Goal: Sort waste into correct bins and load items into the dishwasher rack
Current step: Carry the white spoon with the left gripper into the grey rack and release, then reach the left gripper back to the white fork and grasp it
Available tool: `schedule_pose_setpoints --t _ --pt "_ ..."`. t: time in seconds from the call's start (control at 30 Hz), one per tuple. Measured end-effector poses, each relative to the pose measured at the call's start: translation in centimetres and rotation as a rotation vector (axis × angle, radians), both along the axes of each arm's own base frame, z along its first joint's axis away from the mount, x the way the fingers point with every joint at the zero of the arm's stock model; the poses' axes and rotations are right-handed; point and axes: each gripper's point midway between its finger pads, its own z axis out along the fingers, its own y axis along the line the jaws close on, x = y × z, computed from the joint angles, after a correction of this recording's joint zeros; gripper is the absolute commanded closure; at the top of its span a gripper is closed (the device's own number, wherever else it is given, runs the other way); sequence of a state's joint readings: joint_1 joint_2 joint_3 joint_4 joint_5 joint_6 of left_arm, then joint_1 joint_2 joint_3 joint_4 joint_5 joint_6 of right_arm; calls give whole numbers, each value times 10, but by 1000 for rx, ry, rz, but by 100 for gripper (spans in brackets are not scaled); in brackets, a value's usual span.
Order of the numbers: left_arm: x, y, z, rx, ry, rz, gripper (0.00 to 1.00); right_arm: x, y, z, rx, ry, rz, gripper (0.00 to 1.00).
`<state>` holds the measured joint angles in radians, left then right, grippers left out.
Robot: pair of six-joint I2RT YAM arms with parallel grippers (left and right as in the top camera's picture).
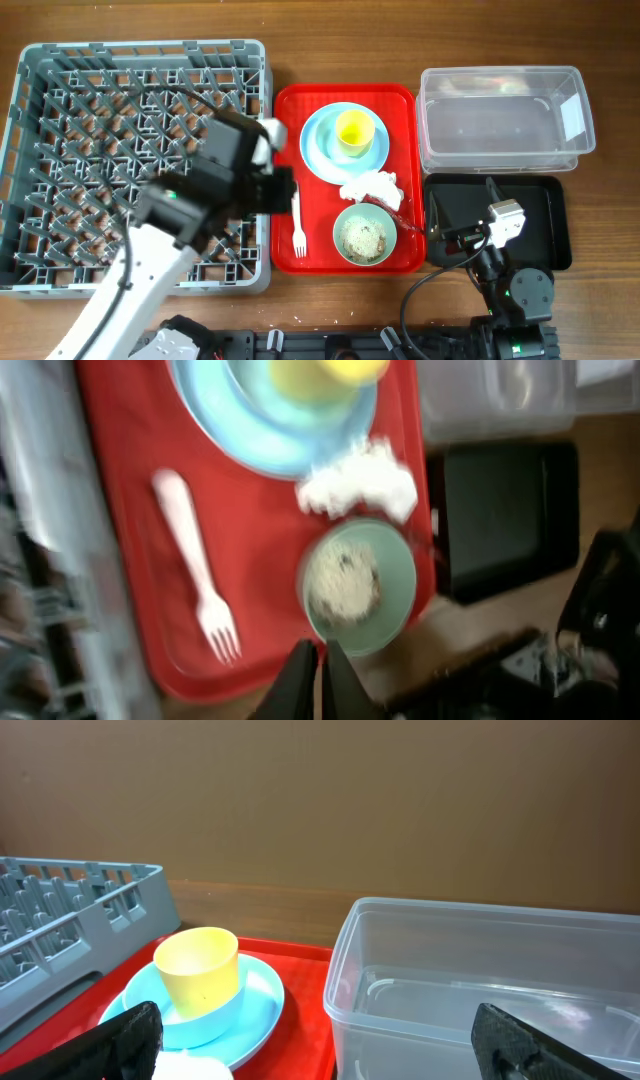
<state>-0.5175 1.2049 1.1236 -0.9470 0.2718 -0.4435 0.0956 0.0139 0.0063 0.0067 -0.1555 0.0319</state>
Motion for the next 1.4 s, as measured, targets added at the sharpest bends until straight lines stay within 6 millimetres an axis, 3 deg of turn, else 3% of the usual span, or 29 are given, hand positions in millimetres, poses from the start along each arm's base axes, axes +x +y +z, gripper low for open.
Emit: schedule_pose_setpoints --t 0.07,0.2,0.37,0.43,0.53,0.63,0.97,1.17,1.2,1.4 --pt "-17 -11 -30 74 56 17 96 0 0 0 0 0 0 0" --pt "-27 -26 -70 215 45 92 96 0 0 0 0 0 0 0" --pt "-16 -31 -113 372 33 151 92 0 0 0 0 0 0 0" --pt "-15 -27 -136 437 69 173 81 0 0 0 0 0 0 0" --pt "-12 -26 -157 478 95 200 77 0 0 0 0 0 0 0" --pt "-10 -25 -167 505 95 210 75 0 0 0 0 0 0 0" --pt "6 -8 -164 546 29 344 71 0 0 0 0 0 0 0" --pt "4 4 -191 625 84 356 70 0 0 0 0 0 0 0" --pt "5 6 -191 626 88 366 78 0 0 0 0 0 0 0" --pt "11 6 -192 605 88 390 89 0 0 0 0 0 0 0"
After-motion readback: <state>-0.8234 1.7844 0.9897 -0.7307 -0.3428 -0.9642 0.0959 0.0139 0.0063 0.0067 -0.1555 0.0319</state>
